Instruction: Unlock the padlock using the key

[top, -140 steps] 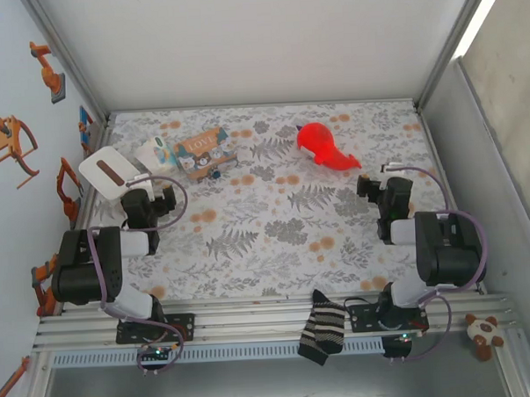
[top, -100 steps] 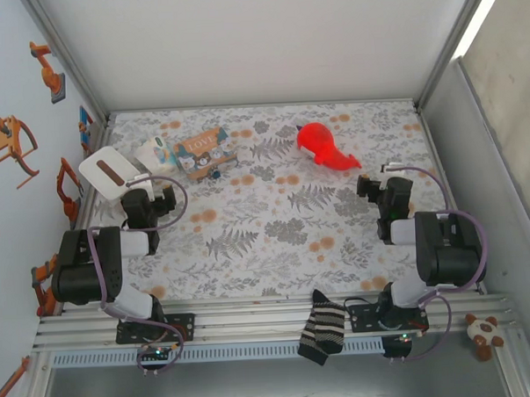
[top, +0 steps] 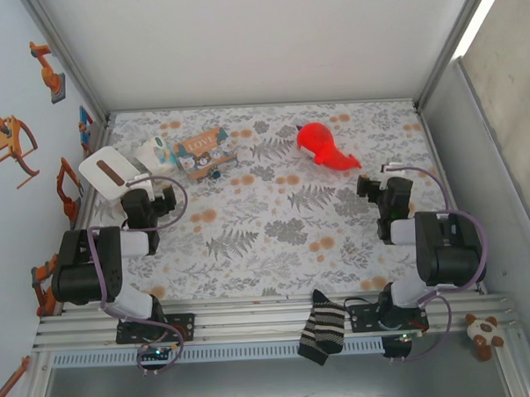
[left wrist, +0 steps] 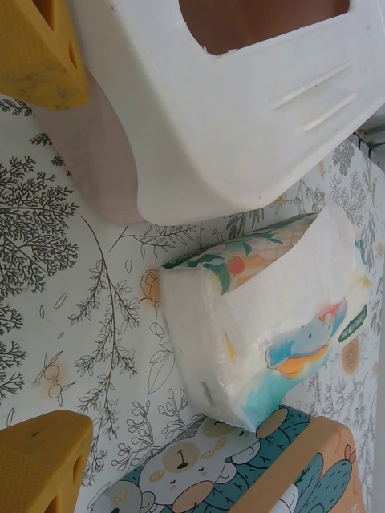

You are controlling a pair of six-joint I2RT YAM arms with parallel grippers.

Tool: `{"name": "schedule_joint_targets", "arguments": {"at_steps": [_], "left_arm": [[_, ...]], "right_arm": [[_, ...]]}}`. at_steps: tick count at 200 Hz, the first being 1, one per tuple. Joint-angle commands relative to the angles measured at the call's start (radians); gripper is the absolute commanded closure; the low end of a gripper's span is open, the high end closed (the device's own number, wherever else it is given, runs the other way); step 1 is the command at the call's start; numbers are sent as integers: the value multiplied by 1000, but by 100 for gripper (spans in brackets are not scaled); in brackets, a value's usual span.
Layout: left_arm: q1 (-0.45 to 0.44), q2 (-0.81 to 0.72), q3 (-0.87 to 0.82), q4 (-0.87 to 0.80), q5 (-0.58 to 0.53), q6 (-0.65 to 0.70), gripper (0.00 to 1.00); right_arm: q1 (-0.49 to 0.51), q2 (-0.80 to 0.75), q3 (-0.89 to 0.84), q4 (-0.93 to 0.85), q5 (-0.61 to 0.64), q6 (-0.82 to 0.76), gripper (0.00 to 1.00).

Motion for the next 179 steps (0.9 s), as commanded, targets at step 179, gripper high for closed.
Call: {"name": "schedule_joint_targets", "arguments": {"at_steps": [179], "left_arm": [[-136,-552,207,-788,194,-443,4]], "right_arm": [[6,-545,452,-1569,-233,329,22]]}}
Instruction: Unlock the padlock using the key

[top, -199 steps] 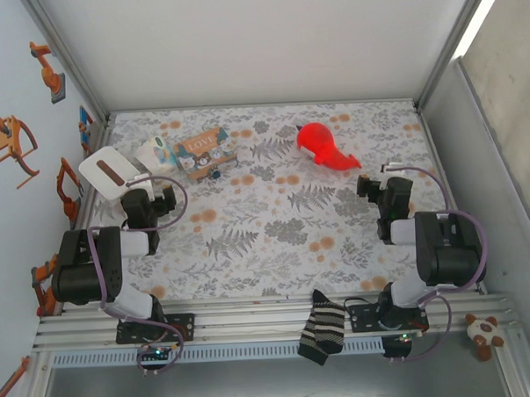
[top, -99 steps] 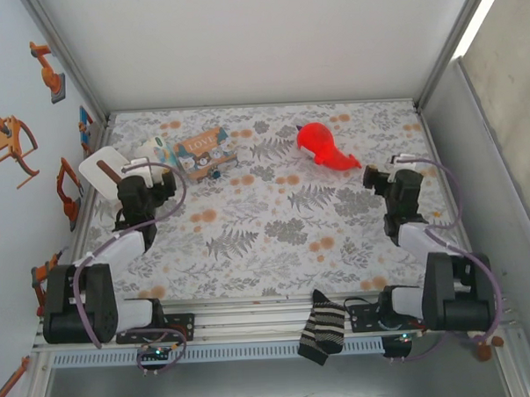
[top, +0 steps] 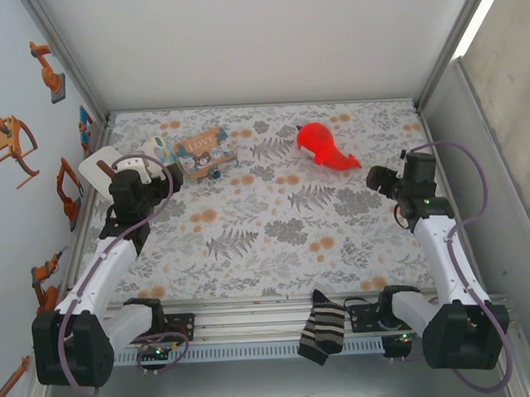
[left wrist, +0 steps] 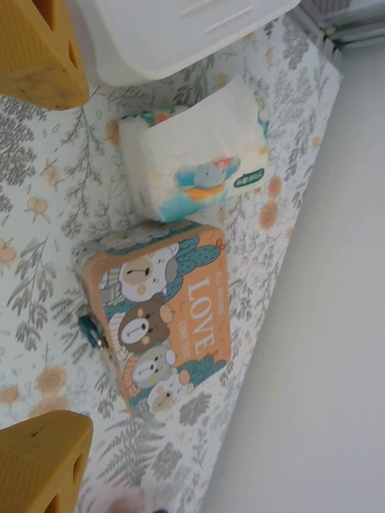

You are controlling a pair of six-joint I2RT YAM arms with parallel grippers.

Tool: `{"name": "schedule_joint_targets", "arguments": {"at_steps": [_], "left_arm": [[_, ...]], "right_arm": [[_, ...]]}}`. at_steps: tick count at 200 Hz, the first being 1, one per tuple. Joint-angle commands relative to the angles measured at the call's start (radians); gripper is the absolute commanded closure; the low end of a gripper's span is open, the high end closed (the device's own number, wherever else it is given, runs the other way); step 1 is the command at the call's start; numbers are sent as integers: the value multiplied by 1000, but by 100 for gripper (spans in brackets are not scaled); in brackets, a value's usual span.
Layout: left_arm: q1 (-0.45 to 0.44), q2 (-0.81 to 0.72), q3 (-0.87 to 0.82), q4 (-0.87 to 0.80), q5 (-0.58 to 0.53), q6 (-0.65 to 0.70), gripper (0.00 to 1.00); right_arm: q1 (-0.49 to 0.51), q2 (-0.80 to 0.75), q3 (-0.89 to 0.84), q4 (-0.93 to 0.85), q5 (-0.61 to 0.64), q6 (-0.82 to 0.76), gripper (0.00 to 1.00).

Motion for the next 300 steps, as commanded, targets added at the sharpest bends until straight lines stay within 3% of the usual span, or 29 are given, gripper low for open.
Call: {"name": "schedule_joint_targets", "arguments": {"at_steps": [1,66,127,143,187,300], "left_arm": [[-19,-42,-26,-98,63,-131,4],[-81,-67,-110,-113,206,-267,4],[-171,-21,-132,-44,179,-332,4],[-174,-4,-129,-38,179,-336,4],[-177,4,-127,-39,171,-339,4],[-179,-10,-102,-102,131,-318,4]], "right_arm": [[7,-28,27,-250,-100,49,22],[109,-62,-97,-290,-211,156,39],[266,58,-199,-136,-156,255,56],[277,103,-205,-125,-122,254,62],[285,170,-224,-100,-61,253,66],[286,212,-275,-88,-69,269,78]]}}
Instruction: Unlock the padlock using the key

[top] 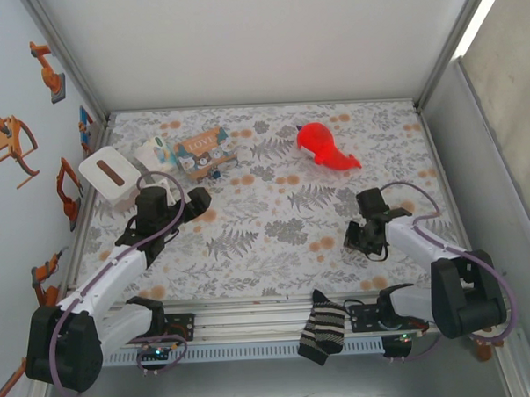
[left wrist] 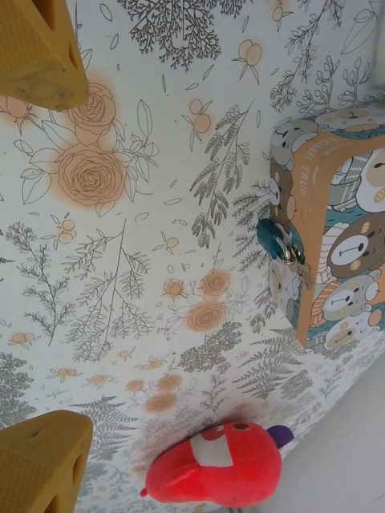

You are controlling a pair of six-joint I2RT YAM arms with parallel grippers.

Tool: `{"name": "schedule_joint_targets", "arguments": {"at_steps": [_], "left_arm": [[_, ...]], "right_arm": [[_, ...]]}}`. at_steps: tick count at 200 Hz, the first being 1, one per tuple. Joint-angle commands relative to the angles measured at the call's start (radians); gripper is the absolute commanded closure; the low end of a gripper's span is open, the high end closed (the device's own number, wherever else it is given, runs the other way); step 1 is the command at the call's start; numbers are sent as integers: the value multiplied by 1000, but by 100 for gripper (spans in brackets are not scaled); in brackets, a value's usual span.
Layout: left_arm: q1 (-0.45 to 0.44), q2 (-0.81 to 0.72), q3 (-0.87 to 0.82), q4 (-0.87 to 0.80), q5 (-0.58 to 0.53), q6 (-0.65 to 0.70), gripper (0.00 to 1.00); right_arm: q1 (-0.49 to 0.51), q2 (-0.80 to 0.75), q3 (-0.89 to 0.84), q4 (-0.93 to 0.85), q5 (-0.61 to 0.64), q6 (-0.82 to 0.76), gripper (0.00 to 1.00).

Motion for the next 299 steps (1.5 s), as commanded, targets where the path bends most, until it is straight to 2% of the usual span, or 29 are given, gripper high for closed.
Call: {"name": "schedule_joint_targets", "arguments": {"at_steps": [1,133,164,299], "left_arm": [[-6,-15,23,-26,-15,9,4],[-6,-7,29,-37,-21,10,4],[-6,-3,35,-41,-23,12,4],[-8,-14,35,-59,-36,9,4]], "right_arm": [[6,2,-13,1,7,19,78],[7,-99,-32,-72,-24,41,78],[8,-94,-46,-39,-62,53,78],[20,-34,-44,-13,-56,53,81]]}}
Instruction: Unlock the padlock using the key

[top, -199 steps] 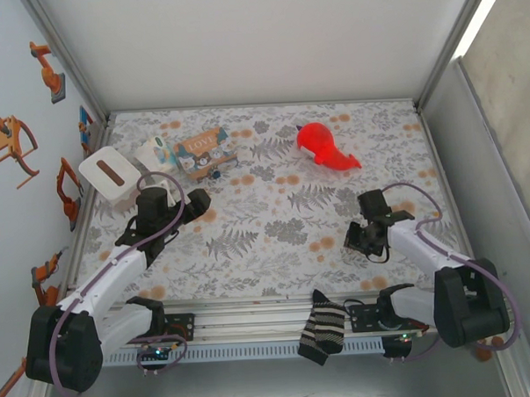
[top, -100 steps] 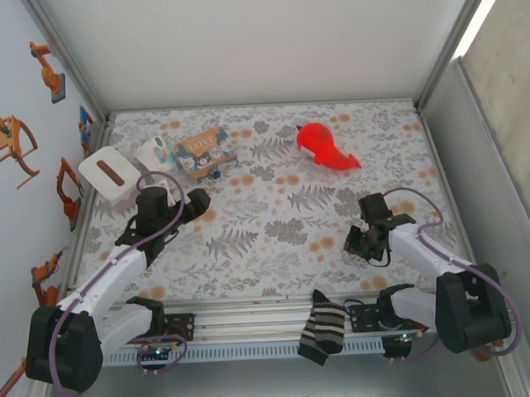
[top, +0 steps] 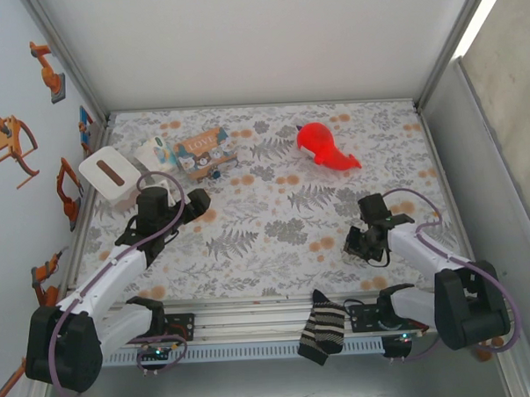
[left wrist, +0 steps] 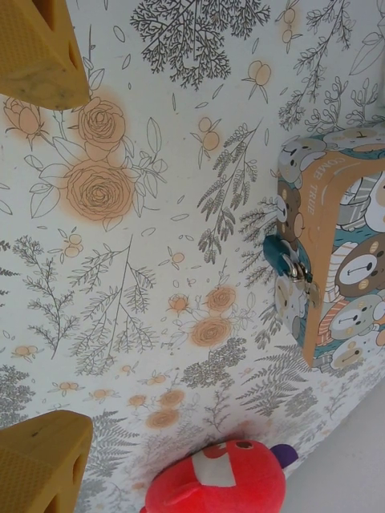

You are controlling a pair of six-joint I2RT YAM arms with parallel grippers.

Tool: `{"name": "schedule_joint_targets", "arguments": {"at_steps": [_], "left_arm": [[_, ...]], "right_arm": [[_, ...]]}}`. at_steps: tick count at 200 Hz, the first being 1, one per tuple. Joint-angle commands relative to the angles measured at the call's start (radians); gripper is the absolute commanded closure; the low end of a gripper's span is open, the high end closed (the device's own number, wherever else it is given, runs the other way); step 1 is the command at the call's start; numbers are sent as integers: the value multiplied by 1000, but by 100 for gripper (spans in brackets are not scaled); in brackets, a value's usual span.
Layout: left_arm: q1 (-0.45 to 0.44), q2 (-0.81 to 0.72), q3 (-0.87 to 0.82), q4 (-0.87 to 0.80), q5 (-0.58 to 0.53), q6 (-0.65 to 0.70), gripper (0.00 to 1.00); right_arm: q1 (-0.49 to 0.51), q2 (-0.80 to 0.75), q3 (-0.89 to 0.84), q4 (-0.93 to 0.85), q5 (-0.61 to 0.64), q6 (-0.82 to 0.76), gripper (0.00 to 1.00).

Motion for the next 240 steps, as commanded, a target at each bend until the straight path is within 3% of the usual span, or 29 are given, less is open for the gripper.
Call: {"name": "schedule_joint_targets", "arguments": {"at_steps": [1,84,165,213,240], "left_arm": [[-3,-12,27,-20,-9,9,4],[-3,-25,27,-39,-26,21,4],[-2,-41,66,-67,-12,56,4],[7,-50,122,-54,80,105,4],[23,-57,144,-9,201,142,3]], "right_arm": [[18,31,2,9,-4,12,81],[52,52,32,2,-1,17,89],[59,-71,97,-68,56,-50,96],[64,-177,166,-11,17,-180,100],[65,-215,188,105,-72,-256,100]]}}
